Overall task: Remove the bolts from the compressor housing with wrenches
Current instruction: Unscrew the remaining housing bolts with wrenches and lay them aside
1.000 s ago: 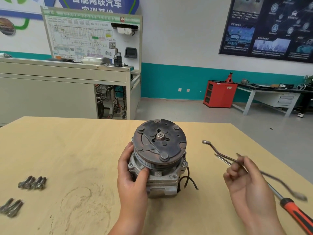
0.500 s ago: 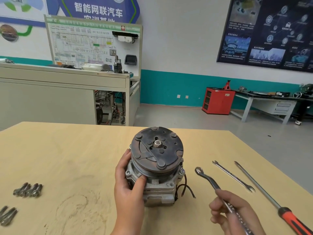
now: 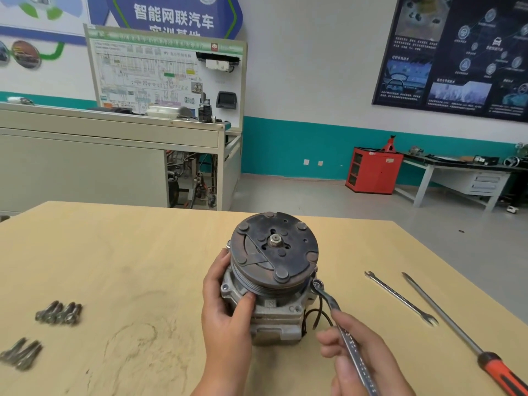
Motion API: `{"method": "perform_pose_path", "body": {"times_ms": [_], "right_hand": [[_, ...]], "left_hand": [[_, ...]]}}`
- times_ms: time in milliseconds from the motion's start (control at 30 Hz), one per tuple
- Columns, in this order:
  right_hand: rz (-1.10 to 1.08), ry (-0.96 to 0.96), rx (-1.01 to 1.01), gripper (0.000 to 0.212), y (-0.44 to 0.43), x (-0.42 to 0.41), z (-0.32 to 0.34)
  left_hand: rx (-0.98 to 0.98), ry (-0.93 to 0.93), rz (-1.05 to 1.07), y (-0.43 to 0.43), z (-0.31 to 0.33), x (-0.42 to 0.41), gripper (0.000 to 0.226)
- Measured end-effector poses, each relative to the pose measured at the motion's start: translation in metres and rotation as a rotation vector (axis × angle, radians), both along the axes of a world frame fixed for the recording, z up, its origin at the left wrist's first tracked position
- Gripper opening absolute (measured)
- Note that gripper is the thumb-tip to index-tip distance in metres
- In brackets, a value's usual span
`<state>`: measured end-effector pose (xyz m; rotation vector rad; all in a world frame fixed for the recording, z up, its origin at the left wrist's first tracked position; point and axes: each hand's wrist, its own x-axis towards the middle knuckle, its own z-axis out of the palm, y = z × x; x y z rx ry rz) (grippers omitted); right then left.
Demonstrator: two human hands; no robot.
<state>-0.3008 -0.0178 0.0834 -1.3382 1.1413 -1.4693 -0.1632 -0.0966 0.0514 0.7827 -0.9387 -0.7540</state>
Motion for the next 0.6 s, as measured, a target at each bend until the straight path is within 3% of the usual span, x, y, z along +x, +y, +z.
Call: {"method": "perform_pose_path", "body": {"times_ms": [100,300,500,600], "right_hand": [[-0.048,0.062,-0.117,0.049,0.007,-0.005,-0.005],[-0.053,-0.023,-0.219,0.02,0.013,-0.013,0.013],[-0.122,0.428,-0.35,0.039,0.011,-0.017,0.008],[-0.103,0.464,-0.336,0.048,0.012,-0.021,0.006]], "left_hand": [[0.016,-0.02,-0.002,0.0,0.001,-0.001,0.057],[0.033,-0.002,-0.014,0.0,0.001,0.0,0.055],[0.022,-0.003,-0.005,0.001,0.002,-0.001,0.055],[0.021,-0.006,-0.008,0.0,0.001,-0.001,0.055]]}}
